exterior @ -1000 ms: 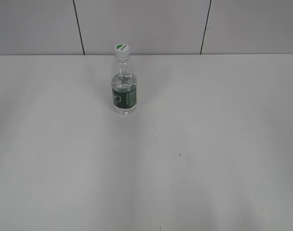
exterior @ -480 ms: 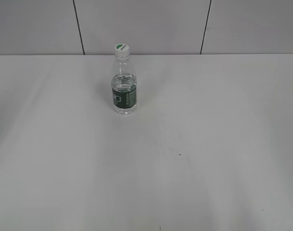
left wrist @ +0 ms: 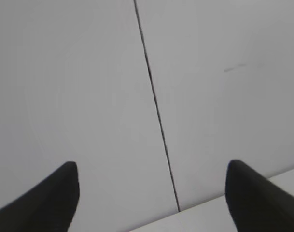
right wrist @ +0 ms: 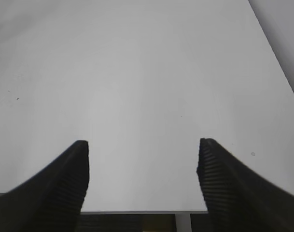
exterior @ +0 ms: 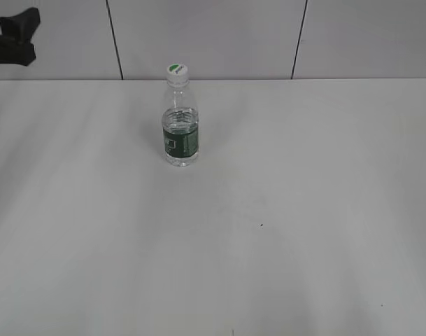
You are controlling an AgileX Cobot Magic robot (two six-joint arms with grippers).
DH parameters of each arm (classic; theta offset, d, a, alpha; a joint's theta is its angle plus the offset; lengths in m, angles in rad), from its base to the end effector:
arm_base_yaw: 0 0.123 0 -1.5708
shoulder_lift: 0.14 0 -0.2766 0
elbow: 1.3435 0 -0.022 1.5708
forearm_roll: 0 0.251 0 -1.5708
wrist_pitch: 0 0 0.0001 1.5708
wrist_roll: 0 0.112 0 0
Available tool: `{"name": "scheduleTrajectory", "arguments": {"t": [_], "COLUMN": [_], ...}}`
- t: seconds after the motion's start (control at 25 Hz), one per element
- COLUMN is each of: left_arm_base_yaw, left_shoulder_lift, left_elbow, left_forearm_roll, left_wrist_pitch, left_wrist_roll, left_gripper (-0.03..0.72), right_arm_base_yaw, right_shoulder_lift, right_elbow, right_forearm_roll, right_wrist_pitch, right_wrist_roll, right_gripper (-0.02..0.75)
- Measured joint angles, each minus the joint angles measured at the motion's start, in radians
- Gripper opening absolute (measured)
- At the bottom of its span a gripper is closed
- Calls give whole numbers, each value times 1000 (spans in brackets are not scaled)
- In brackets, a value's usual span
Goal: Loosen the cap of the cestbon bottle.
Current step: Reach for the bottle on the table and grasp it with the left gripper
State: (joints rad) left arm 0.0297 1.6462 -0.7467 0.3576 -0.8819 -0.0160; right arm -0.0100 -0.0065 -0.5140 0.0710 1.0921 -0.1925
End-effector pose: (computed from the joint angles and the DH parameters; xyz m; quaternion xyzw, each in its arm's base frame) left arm 0.3563 -0.0197 0.2301 0.1621 0.6750 -0.0060 0.7197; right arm 0.0183 0.0069 0.2692 -0.0802 0.8517 -0.0170 0.5175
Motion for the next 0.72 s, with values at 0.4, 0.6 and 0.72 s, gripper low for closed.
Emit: {"name": "scheduleTrajectory", "arguments": {"t": [0.4,0.6,0.72], "left_arm_base_yaw": [0,0,0], "left_shoulder_lift": [227,300,346], "left_elbow": [-1,14,30], "left_forearm_roll": [203,354,377], "left_wrist_pitch": [-243,-313,-320], "left_wrist_roll": [-137,-159,-159], "left_gripper": [559,559,559], "right_arm_base_yaw": [0,0,0], "right_shoulder_lift": [0,0,0], "right_elbow": [0,0,0], "right_forearm_roll": [0,0,0], "right_wrist_pitch": [0,0,0], "right_wrist_roll": [0,0,0], "right_gripper": [536,536,536]}}
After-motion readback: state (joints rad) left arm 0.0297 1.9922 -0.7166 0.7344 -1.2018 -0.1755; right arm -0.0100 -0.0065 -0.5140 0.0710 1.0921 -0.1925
